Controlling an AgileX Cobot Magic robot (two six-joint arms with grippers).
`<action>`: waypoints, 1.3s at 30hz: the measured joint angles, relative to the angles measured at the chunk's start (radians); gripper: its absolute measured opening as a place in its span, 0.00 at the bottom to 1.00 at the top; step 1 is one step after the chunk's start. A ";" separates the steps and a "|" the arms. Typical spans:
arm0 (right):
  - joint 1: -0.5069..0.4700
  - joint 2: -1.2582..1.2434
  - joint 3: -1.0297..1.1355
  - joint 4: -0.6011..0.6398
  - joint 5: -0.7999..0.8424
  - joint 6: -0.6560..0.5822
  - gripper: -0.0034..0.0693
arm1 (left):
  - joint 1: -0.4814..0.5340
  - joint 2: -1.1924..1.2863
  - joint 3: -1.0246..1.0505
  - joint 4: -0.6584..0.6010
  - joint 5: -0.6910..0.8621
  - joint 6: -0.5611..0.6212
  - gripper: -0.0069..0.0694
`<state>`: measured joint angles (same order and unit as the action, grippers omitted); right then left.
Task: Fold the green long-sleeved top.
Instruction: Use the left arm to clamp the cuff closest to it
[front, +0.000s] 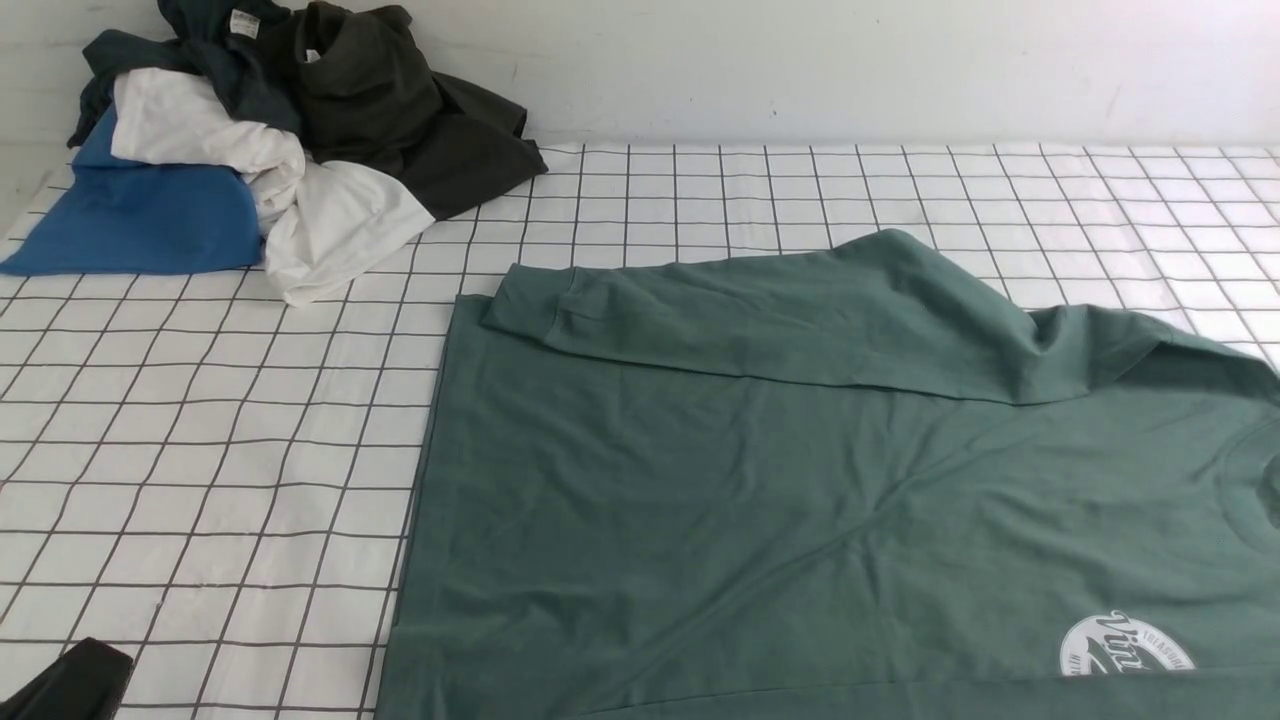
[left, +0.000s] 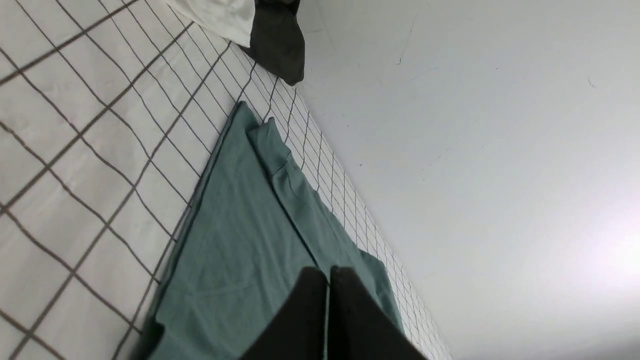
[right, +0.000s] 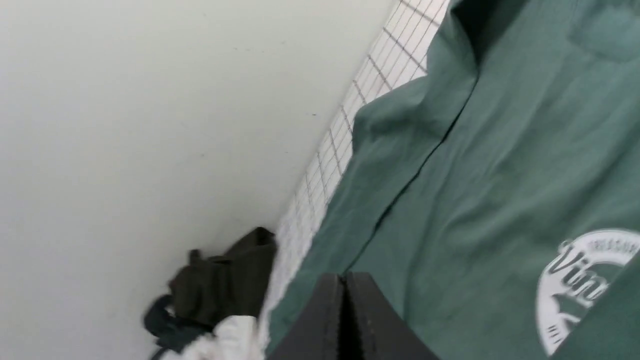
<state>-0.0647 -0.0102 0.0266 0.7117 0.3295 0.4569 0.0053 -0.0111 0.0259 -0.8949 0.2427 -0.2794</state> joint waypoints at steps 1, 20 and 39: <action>0.000 0.000 0.000 0.034 -0.006 -0.013 0.03 | 0.000 0.000 0.000 -0.017 -0.005 0.000 0.08; 0.000 0.167 -0.235 -0.141 -0.080 -0.658 0.03 | 0.000 0.312 -0.415 0.276 0.350 0.658 0.08; 0.348 0.959 -0.843 -0.324 0.825 -0.879 0.03 | -0.506 1.191 -0.760 0.668 0.814 0.560 0.44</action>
<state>0.2834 0.9489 -0.8162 0.3877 1.1543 -0.4219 -0.5009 1.1800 -0.7342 -0.2269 1.0567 0.2807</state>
